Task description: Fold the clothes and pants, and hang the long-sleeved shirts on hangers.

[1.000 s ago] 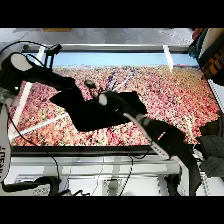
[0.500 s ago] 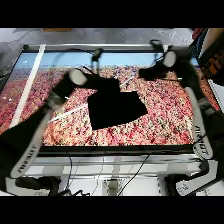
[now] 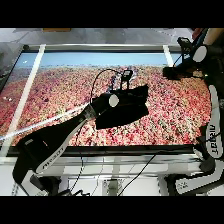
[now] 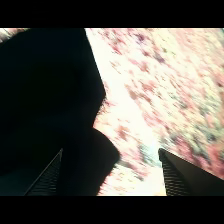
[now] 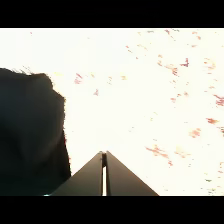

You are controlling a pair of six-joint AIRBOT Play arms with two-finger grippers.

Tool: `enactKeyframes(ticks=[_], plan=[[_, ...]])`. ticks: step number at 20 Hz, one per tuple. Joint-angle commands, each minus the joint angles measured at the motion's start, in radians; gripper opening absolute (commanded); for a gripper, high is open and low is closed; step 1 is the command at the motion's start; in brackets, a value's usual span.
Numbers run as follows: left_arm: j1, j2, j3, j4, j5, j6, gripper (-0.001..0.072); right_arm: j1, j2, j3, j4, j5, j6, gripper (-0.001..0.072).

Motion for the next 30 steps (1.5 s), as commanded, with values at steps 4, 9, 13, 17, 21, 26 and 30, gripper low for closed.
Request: enactKeyframes(ticks=[4, 9, 13, 17, 21, 26, 30], plan=[[0.132, 0.132, 0.001, 0.352, -0.172, 0.003, 0.0586, -0.189, -0.043, -0.285, 0.529, 0.018, -0.35, 0.0018], [0.231, 0.082, 0.0, 0.459, -0.24, -0.035, 0.0007, -0.127, -0.058, -0.448, 0.588, -0.24, -0.297, 0.0622], [0.243, -0.043, 0.002, 0.542, -0.211, -0.115, 0.0006, -0.058, -0.057, -0.45, 0.587, -0.366, -0.294, 0.062], [0.2, -0.13, 0.002, 0.543, -0.182, -0.148, 0.0006, -0.039, -0.057, -0.45, 0.598, -0.398, -0.294, 0.062], [0.144, -0.132, 0.002, 0.602, -0.173, -0.135, 0.0006, -0.015, -0.057, -0.432, 0.677, -0.379, -0.168, 0.0547], [0.156, -0.014, 0.002, 0.761, -0.22, -0.135, 0.0007, 0.156, -0.057, -0.311, 0.508, -0.351, -0.148, 0.0547], [0.21, 0.127, 0.002, 0.806, -0.314, -0.135, 0.0008, 0.327, -0.076, -0.219, 0.199, -0.365, -0.137, 0.057]])
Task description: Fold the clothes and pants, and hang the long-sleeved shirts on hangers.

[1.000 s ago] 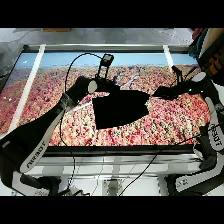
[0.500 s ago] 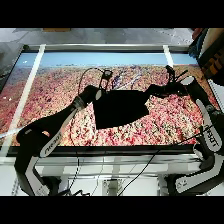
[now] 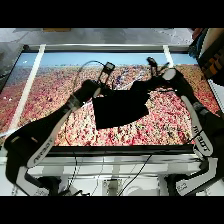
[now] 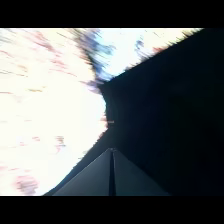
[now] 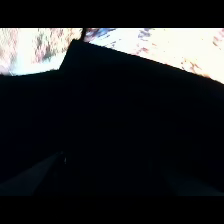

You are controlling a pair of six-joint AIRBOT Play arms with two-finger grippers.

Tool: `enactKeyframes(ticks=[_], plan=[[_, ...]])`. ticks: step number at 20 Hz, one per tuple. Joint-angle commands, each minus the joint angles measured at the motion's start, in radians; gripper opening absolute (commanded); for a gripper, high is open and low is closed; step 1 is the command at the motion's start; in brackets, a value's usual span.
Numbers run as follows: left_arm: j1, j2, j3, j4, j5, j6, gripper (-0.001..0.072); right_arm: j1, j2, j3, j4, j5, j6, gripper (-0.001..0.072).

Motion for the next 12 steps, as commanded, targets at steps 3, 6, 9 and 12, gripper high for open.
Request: enactKeyframes(ticks=[3, 6, 9, 12], plan=[[0.072, 0.151, 0.0, 0.052, -0.157, 0.0, 0.0008, 0.23, -0.051, 0.058, -0.311, -0.053, -0.032, 0.0694], [0.106, 0.19, 0.0, 0.052, -0.244, 0.0, 0.0007, 0.317, -0.112, 0.058, -0.512, -0.114, -0.006, 0.0691], [0.131, 0.204, 0.0, 0.052, -0.29, 0.0, 0.0008, 0.328, -0.164, 0.058, -0.659, -0.115, 0.112, 0.0679], [0.14, 0.204, 0.0, 0.052, -0.293, 0.0, 0.0008, 0.327, -0.183, 0.058, -0.789, -0.126, 0.181, 0.0569]])
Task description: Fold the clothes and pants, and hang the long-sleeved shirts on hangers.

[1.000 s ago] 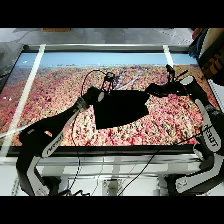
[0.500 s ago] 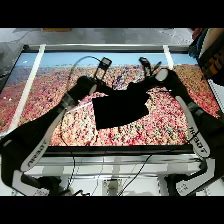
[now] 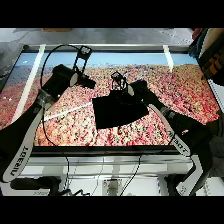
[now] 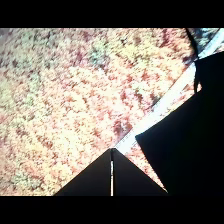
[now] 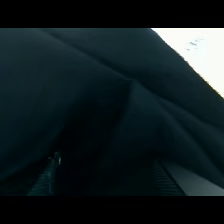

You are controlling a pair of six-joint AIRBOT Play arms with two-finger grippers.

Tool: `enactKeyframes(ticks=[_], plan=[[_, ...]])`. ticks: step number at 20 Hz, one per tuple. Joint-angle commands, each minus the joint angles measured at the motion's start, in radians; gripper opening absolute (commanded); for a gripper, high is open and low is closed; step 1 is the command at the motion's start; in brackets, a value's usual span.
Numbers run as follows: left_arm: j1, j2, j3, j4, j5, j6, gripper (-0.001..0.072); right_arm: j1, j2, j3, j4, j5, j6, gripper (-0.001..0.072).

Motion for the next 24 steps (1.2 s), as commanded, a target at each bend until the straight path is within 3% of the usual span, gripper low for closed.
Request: enactKeyframes(ticks=[1, 2, 3, 4, 9, 14, 22, 23, 24], plan=[[0.013, 0.009, 0.0, 0.001, -0.032, 0.0, 0.0008, 0.015, -0.026, 0.003, -0.182, -0.027, 0.082, 0.0454], [0.013, 0.009, 0.0, 0.001, -0.032, 0.0, 0.0008, 0.015, -0.026, 0.008, -0.194, -0.028, 0.093, 0.0318], [0.013, 0.009, 0.0, 0.001, -0.032, 0.0, 0.0008, 0.015, -0.026, 0.016, -0.198, -0.021, 0.093, 0.0105], [0.013, 0.009, 0.0, 0.001, -0.032, 0.0, 0.0008, 0.015, -0.024, 0.028, -0.196, 0.002, 0.095, 0.0018], [0.013, 0.022, 0.0, 0.0, -0.079, 0.0, 0.0008, -0.006, 0.01, 0.081, -0.165, 0.266, 0.096, 0.0016], [0.013, 0.09, 0.0, 0.001, -0.097, 0.0, 0.0008, -0.063, 0.185, -0.018, 0.037, 0.295, 0.093, 0.0016], [0.013, 0.133, 0.0, -0.01, -0.103, 0.0, 0.0008, -0.067, 0.494, -0.445, 0.021, 0.462, 0.077, 0.0018], [0.013, 0.133, 0.0, -0.011, -0.103, 0.0, 0.0008, -0.067, 0.506, -0.471, 0.016, 0.494, 0.077, 0.011], [0.013, 0.133, 0.0, -0.011, -0.102, 0.0, 0.0009, -0.067, 0.509, -0.48, -0.003, 0.522, 0.077, 0.0454]])
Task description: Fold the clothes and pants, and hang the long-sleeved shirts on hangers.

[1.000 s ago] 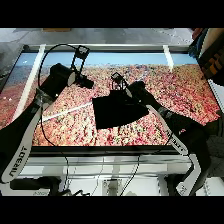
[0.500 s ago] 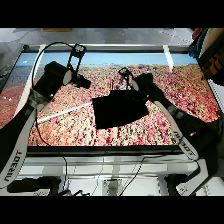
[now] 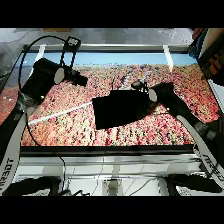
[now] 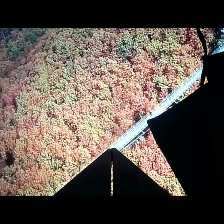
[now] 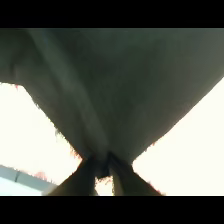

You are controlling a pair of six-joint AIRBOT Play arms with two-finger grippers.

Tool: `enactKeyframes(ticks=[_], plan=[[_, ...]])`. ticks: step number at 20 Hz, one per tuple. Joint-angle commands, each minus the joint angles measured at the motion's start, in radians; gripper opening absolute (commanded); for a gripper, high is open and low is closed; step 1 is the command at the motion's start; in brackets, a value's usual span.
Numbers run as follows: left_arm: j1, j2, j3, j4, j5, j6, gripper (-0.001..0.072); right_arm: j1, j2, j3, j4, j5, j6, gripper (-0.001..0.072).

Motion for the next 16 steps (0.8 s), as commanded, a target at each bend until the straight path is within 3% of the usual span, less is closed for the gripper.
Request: enactKeyframes(ticks=[1, 4, 6, 7, 10, 11, 13, 16], plan=[[0.0, 0.005, 0.0, -0.006, -0.001, 0.0, 0.0009, -0.001, 0.055, -0.09, -0.054, 0.117, -0.003, 0.0702], [0.0, 0.005, -0.001, -0.006, -0.002, 0.0, 0.0008, -0.001, 0.055, -0.09, -0.171, 0.111, -0.045, 0.0692], [0.0, 0.005, -0.001, -0.006, -0.002, 0.0, 0.0008, -0.028, 0.055, -0.09, -0.224, 0.03, -0.108, 0.0685], [0.0, 0.005, -0.001, -0.006, -0.002, 0.0, 0.0008, -0.063, 0.055, -0.09, -0.234, -0.021, -0.139, 0.0605], [0.001, 0.005, -0.001, -0.006, -0.001, 0.0, 0.0008, -0.238, 0.056, -0.09, -0.195, -0.175, -0.209, 0.0015], [0.001, 0.005, -0.001, -0.005, -0.001, 0.0, 0.0008, -0.322, 0.056, -0.09, -0.13, -0.205, -0.215, 0.0016], [0.001, 0.005, -0.001, -0.005, -0.001, 0.0, 0.0008, -0.506, 0.055, -0.091, 0.162, -0.205, -0.357, 0.0015], [0.001, 0.005, -0.001, -0.006, -0.001, 0.0, 0.0008, -0.768, 0.047, -0.153, 0.9, -0.094, -0.717, 0.0015]])
